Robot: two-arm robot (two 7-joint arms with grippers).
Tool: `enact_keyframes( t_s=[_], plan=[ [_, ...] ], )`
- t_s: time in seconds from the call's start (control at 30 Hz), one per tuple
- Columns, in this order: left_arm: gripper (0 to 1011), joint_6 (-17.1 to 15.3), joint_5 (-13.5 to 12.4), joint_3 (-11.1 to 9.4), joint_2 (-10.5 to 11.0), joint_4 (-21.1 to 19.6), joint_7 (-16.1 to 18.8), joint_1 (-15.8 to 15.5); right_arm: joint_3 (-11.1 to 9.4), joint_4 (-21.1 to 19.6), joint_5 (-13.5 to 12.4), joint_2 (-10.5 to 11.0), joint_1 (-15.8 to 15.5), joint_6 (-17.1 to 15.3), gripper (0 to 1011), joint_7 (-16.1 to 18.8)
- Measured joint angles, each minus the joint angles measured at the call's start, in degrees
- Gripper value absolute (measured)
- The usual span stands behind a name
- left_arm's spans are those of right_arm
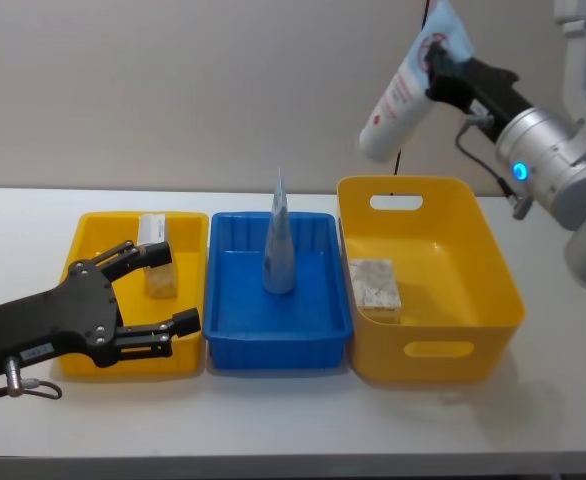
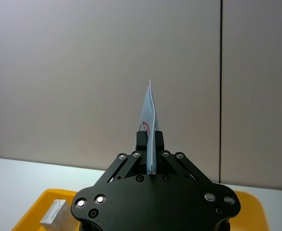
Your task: Bimanual collaborative sorting of washing and personal care products
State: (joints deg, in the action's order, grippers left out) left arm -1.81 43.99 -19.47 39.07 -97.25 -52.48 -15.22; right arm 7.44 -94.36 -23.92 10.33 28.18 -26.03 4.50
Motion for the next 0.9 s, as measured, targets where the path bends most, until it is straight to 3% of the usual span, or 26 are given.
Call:
enact_keyframes(
  t_s=[0.43,0.9],
  plan=[
    [1001,0.0,0.0,0.0,0.0,0.0,0.0,0.0,-1.66,-1.58,-0.52,2.42,-1.78,-1.35,60,-0.39],
    [1001,0.0,0.0,0.0,0.0,0.0,0.0,0.0,-0.45,-0.5,1.55,4.45,-4.69,-2.28,60,-0.04]
  ],
)
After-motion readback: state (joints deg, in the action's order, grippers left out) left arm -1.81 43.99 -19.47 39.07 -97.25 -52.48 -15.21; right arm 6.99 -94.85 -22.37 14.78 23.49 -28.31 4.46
